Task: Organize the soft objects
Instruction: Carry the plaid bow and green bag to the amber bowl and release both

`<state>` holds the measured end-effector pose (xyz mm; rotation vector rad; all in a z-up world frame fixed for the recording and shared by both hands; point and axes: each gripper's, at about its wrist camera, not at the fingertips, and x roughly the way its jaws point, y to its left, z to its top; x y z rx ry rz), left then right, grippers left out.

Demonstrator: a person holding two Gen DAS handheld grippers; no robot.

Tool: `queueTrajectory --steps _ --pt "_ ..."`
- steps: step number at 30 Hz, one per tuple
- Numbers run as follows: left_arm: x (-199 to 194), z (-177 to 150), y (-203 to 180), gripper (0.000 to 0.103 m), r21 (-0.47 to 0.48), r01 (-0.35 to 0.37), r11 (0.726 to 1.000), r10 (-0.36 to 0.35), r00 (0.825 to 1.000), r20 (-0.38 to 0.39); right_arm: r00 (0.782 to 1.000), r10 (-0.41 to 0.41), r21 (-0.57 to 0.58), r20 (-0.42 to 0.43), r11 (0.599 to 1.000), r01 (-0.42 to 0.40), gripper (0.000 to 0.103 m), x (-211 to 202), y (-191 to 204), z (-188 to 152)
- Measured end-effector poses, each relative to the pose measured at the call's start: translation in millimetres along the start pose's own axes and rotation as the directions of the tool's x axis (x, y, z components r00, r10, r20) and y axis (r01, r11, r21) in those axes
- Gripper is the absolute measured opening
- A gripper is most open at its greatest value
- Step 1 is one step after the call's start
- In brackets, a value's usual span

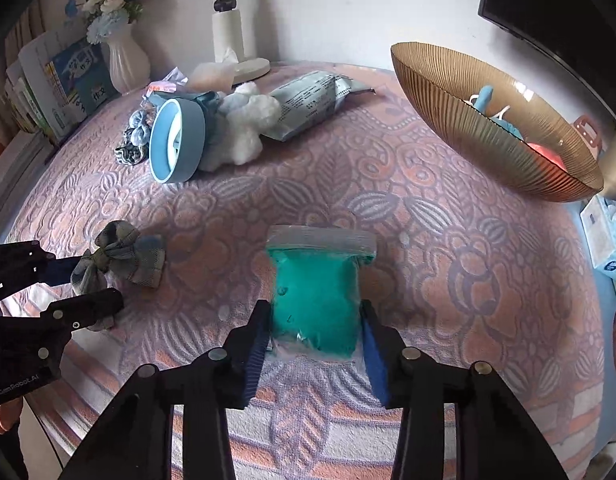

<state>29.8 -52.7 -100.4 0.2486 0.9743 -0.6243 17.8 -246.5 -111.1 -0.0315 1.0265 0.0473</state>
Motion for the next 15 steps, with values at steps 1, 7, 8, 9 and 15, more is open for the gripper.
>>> queueTrajectory --steps 1,7,8,9,15 --pt "-2 2 -3 0.027 0.004 -0.006 1.000 0.006 1.000 0.009 1.000 0.000 -0.005 0.005 1.000 0.000 0.039 -1 0 -1" --pt "-29 36 -23 0.027 0.052 -0.029 0.998 0.023 0.994 0.109 0.997 0.004 0.017 0.076 1.000 -0.005 0.039 -26 -12 6" --pt "-35 44 -26 0.027 0.061 -0.029 0.998 0.021 0.992 0.128 0.995 0.002 0.026 0.095 1.000 -0.004 0.039 -33 -18 9" --pt "-41 52 -29 0.027 0.069 -0.030 0.997 0.020 0.989 0.146 0.994 -0.002 0.035 0.111 0.999 -0.002 0.039 -40 -23 12" --pt "-68 113 -51 0.027 0.031 -0.070 0.997 0.058 0.957 0.285 0.975 -0.046 0.087 0.218 0.996 0.028 0.039 -92 -65 36"
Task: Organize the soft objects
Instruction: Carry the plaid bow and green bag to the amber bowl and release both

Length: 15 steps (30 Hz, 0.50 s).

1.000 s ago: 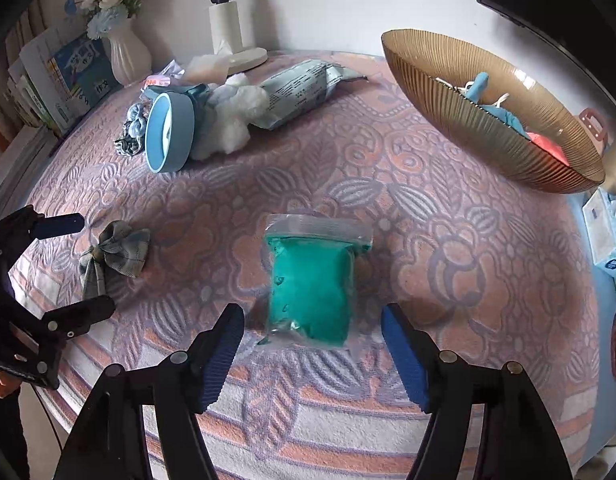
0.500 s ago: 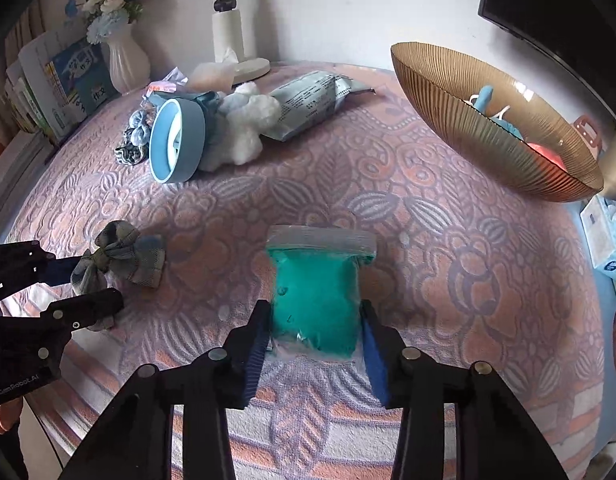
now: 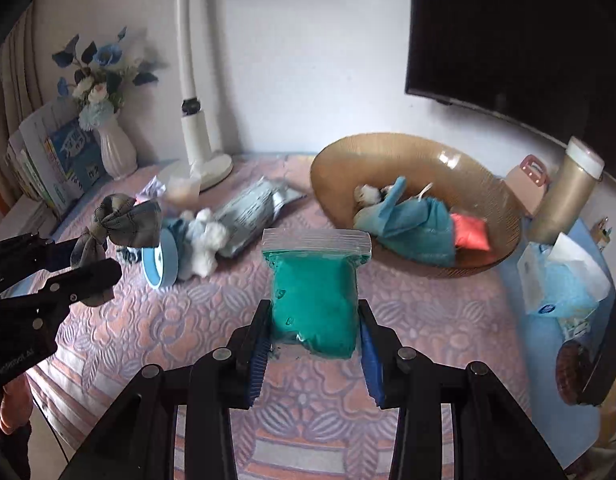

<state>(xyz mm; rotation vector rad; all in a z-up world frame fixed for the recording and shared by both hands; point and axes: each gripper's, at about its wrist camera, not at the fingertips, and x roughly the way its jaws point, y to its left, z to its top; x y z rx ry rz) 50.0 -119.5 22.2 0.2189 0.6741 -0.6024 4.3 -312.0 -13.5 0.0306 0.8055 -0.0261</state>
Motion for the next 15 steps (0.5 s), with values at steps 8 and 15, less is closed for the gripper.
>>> queueTrajectory --steps 8,15 --pt "12 92 -39 0.029 0.046 0.035 0.998 -0.039 0.996 0.083 0.979 -0.154 0.027 0.131 0.988 0.151 0.039 -49 -59 62" --pt "73 129 -56 0.029 0.031 0.119 0.992 -0.120 0.993 0.022 0.966 -0.226 0.087 0.130 0.973 0.216 0.039 -37 -107 96"
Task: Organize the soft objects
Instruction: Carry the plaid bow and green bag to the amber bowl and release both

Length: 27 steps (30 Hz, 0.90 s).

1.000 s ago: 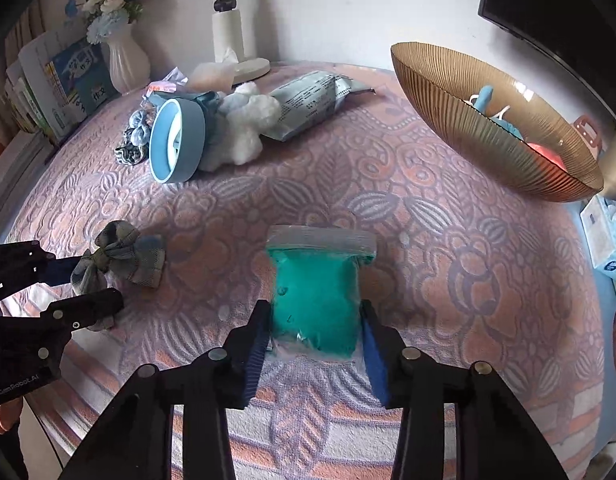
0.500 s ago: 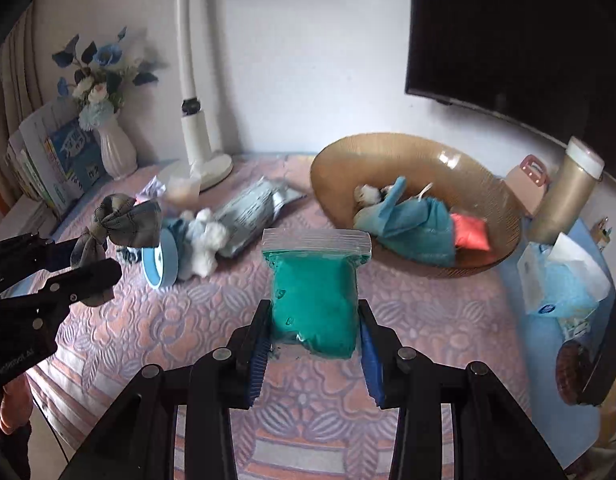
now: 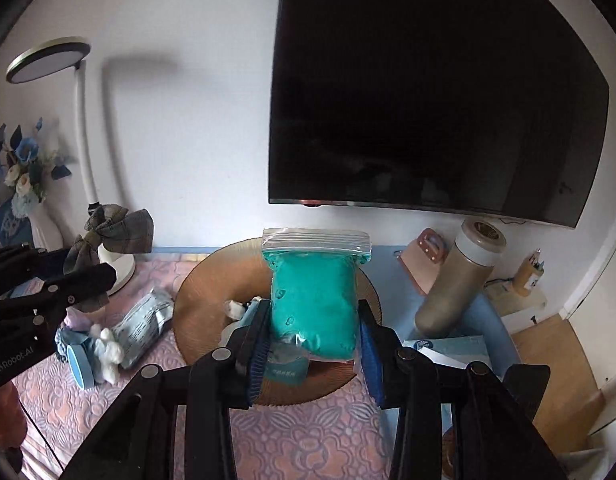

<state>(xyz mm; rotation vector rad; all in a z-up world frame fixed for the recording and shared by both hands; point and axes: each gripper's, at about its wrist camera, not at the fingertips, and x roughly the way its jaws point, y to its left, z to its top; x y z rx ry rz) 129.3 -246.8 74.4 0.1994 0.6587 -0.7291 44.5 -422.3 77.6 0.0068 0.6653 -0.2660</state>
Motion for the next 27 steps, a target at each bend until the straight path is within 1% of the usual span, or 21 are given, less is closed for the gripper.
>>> queueTrajectory --steps 3,7,9,11,12,13,14,15,16,17,18,22,27 --pt "37 1 -2 0.029 -0.016 0.013 1.000 -0.014 0.999 -0.044 0.999 0.013 0.061 -0.042 0.998 -0.011 0.039 32 -16 6" --pt "81 -2 -3 0.030 -0.027 0.021 0.999 -0.024 0.995 -0.094 0.989 0.072 0.155 -0.128 0.987 -0.051 0.039 81 -34 5" --pt "96 -4 -2 0.030 -0.029 0.022 0.999 -0.025 0.994 -0.109 0.983 0.105 0.178 -0.152 0.981 -0.077 0.039 100 -37 3" --pt "103 -5 -2 0.030 -0.026 0.029 0.999 -0.031 0.993 -0.110 0.979 0.131 0.196 -0.159 0.976 -0.099 0.039 113 -39 2" --pt "105 -5 -3 0.035 -0.021 0.022 1.000 -0.025 0.994 -0.105 0.976 0.139 0.207 -0.165 0.973 -0.103 0.041 118 -39 1" --pt "105 -5 -4 0.045 -0.013 0.020 1.000 -0.022 0.994 -0.105 0.974 0.153 0.220 -0.169 0.969 -0.114 0.049 123 -40 1" --pt "104 -5 -4 0.050 -0.007 0.031 0.999 -0.032 0.993 -0.111 0.971 0.167 0.231 -0.173 0.965 -0.125 0.056 127 -41 2" --pt "103 -4 -5 0.065 -0.009 0.041 0.999 -0.041 0.992 -0.115 0.971 0.168 0.238 -0.171 0.963 -0.125 0.067 129 -42 1" --pt "99 -4 -4 0.083 -0.012 0.044 0.999 -0.045 0.993 -0.107 0.974 0.160 0.242 -0.160 0.963 -0.119 0.069 128 -43 1" --pt "95 -5 -4 0.086 -0.012 0.044 0.999 -0.044 0.995 -0.086 0.976 0.154 0.239 -0.153 0.964 -0.114 0.069 127 -41 1" --pt "89 -5 -3 0.088 -0.010 0.042 0.999 -0.043 0.997 -0.069 0.977 0.152 0.237 -0.152 0.965 -0.114 0.069 125 -40 1" --pt "65 -3 3 0.088 -0.034 0.062 0.998 -0.063 0.997 -0.048 0.975 0.165 0.244 -0.149 0.962 -0.126 0.069 111 -35 -4" --pt "15 -3 16 0.088 -0.074 0.051 0.996 -0.051 0.999 0.009 0.977 0.171 0.217 -0.127 0.966 -0.140 0.069 80 -18 0"
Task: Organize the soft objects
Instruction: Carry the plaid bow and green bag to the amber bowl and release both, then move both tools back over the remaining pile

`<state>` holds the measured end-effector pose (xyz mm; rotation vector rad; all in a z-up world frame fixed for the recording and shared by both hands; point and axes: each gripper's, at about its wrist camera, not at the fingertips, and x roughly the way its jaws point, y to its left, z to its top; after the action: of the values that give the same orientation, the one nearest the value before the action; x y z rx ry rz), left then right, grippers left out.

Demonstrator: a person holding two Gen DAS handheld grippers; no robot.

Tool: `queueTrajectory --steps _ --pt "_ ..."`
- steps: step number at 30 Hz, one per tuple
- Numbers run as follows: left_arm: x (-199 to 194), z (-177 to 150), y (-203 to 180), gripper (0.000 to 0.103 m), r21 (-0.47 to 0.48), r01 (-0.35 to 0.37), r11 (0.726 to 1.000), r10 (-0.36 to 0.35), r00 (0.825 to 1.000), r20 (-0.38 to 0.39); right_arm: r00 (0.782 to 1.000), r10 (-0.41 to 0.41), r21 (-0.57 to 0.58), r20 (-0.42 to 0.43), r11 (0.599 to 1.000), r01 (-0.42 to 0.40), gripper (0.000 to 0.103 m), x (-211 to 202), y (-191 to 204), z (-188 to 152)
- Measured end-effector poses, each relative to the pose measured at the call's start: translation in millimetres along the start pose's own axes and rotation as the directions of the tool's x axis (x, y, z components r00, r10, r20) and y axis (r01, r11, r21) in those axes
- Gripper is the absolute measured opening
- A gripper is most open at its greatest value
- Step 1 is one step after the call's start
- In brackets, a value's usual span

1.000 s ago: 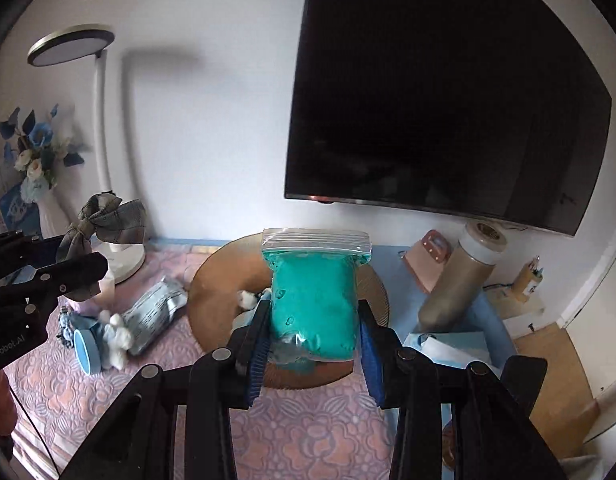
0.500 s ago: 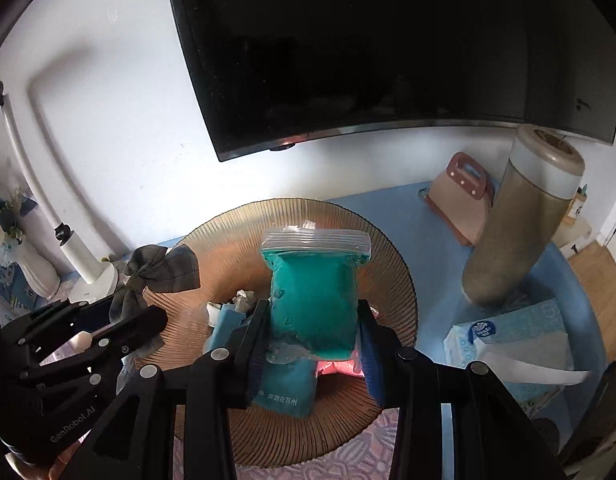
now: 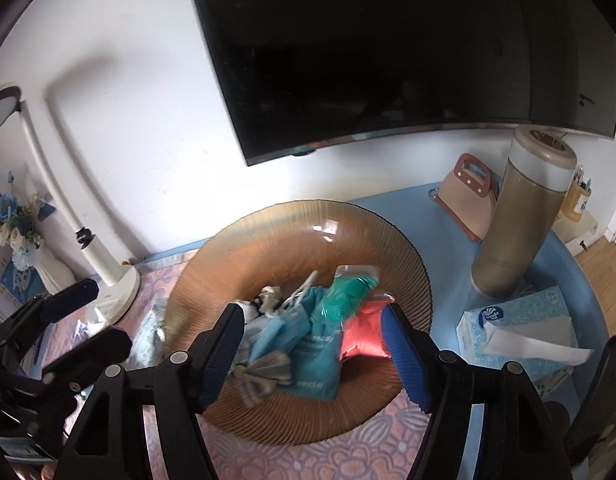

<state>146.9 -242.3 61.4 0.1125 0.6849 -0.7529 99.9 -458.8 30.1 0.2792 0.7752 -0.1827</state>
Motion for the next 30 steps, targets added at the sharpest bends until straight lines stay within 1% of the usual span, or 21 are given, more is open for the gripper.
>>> queueTrajectory --steps 3,6,7,8,9,10,11,13,15,16,18,21,22,25,27,28,30 --pt "-34 -4 11 0.088 -0.029 -0.019 0.999 0.021 0.999 0.037 1.000 0.012 -0.039 0.024 0.999 -0.011 0.070 -22 23 -5" --pt "-72 -17 26 0.088 -0.064 -0.018 0.998 0.023 0.997 0.077 0.998 0.031 -0.079 0.049 0.997 -0.027 0.081 -40 47 -13" --pt "-85 -24 32 0.089 -0.076 -0.008 0.997 0.015 0.996 0.091 0.997 0.042 -0.094 0.061 0.995 -0.036 0.082 -46 56 -17" --pt "-97 -30 38 0.090 -0.089 0.002 0.996 0.008 0.994 0.105 0.996 0.054 -0.111 0.067 0.993 -0.046 0.082 -50 66 -22" --pt "-109 -38 45 0.094 -0.104 0.004 0.995 0.009 0.993 0.120 0.996 0.065 -0.128 0.068 0.990 -0.056 0.082 -53 76 -26" --pt "-119 -46 50 0.101 -0.117 0.000 0.993 0.017 0.991 0.136 0.995 0.074 -0.147 0.065 0.987 -0.064 0.082 -55 87 -32" --pt "-130 -54 56 0.103 -0.132 -0.008 0.991 0.028 0.987 0.156 0.995 0.083 -0.163 0.062 0.984 -0.072 0.082 -56 98 -38" --pt "-153 -73 68 0.102 -0.161 -0.022 0.987 0.054 0.978 0.199 0.993 0.104 -0.197 0.056 0.976 -0.091 0.082 -56 119 -51" --pt "-170 -91 78 0.102 -0.165 -0.035 0.986 0.072 0.972 0.225 0.992 0.115 -0.225 0.056 0.969 -0.099 0.082 -54 135 -66" --pt "-176 -100 83 0.102 -0.169 -0.059 0.984 0.096 0.970 0.222 0.992 0.114 -0.235 0.058 0.967 -0.098 0.082 -51 144 -75" --pt "-181 -117 93 0.102 -0.172 -0.132 0.976 0.166 0.966 0.198 0.992 0.117 -0.244 0.055 0.965 -0.100 0.082 -43 156 -91" --pt "-175 -147 106 0.102 -0.160 -0.232 0.959 0.256 0.955 0.149 0.993 0.112 -0.242 0.026 0.965 -0.102 0.082 -24 166 -114" --pt "-170 -157 112 0.102 -0.161 -0.249 0.955 0.271 0.954 0.129 0.994 0.108 -0.239 0.019 0.966 -0.100 0.082 -17 168 -120" --pt "-148 -184 134 0.102 -0.200 -0.266 0.943 0.281 0.958 0.053 0.996 0.091 -0.220 0.007 0.972 -0.087 0.082 4 167 -138" --pt "-132 -198 147 0.102 -0.219 -0.265 0.939 0.273 0.962 0.003 0.997 0.073 -0.221 0.017 0.973 -0.068 0.082 14 166 -148" --pt "-128 -205 153 0.102 -0.229 -0.265 0.937 0.269 0.963 -0.015 0.998 0.060 -0.227 0.023 0.972 -0.053 0.082 19 166 -153" --pt "-121 -214 158 0.102 -0.230 -0.267 0.936 0.268 0.963 -0.028 0.999 0.040 -0.240 0.036 0.970 -0.030 0.082 27 165 -162"
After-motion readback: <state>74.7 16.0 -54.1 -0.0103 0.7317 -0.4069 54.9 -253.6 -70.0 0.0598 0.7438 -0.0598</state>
